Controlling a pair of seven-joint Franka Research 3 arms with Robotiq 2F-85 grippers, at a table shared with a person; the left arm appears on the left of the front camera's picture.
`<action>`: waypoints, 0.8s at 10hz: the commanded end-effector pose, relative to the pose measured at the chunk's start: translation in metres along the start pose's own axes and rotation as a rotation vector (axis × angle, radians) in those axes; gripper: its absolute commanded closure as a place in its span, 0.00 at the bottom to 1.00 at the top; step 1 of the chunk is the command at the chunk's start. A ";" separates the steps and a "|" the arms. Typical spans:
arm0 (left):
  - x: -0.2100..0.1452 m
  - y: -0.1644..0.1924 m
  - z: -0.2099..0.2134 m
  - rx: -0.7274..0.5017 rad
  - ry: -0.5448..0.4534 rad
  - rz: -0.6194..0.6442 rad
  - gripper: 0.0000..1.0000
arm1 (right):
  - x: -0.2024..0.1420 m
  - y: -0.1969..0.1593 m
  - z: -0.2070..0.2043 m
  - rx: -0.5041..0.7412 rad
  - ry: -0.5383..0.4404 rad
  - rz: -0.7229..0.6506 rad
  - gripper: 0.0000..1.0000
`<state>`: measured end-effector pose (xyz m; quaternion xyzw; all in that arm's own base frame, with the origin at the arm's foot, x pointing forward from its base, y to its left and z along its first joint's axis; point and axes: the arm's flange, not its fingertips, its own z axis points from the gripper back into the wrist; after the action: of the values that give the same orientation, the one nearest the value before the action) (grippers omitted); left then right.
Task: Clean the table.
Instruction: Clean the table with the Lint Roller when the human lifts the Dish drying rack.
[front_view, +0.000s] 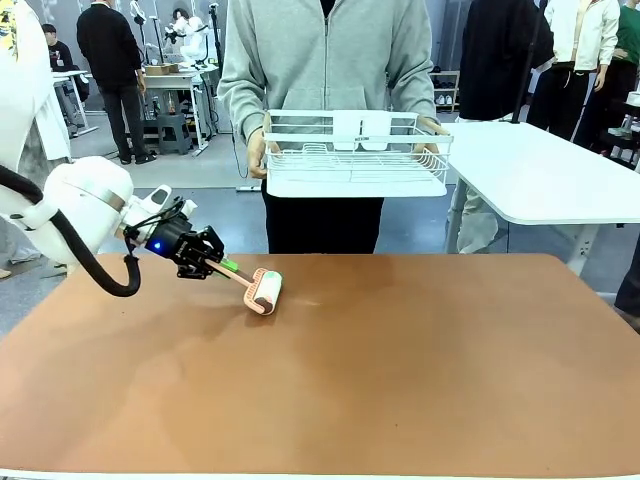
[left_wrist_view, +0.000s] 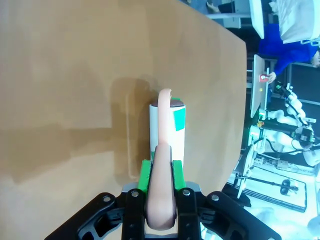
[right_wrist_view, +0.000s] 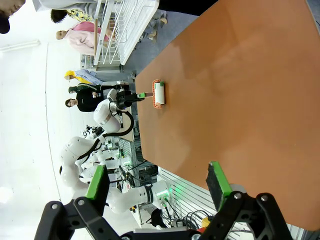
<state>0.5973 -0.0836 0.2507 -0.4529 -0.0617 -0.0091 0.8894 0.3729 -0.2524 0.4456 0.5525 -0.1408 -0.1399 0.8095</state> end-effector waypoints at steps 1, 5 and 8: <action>0.006 0.016 -0.033 0.096 -0.063 -0.033 0.79 | -0.002 0.002 0.000 0.011 -0.002 0.012 0.00; 0.006 -0.016 -0.046 0.079 -0.061 -0.084 0.79 | -0.002 0.002 0.000 0.011 -0.002 0.012 0.00; -0.005 -0.047 -0.034 0.038 -0.076 -0.138 0.79 | -0.002 0.002 0.000 0.011 -0.002 0.012 0.00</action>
<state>0.5963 -0.1400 0.2631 -0.4432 -0.0762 -0.0520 0.8917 0.3729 -0.2524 0.4455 0.5525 -0.1408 -0.1400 0.8095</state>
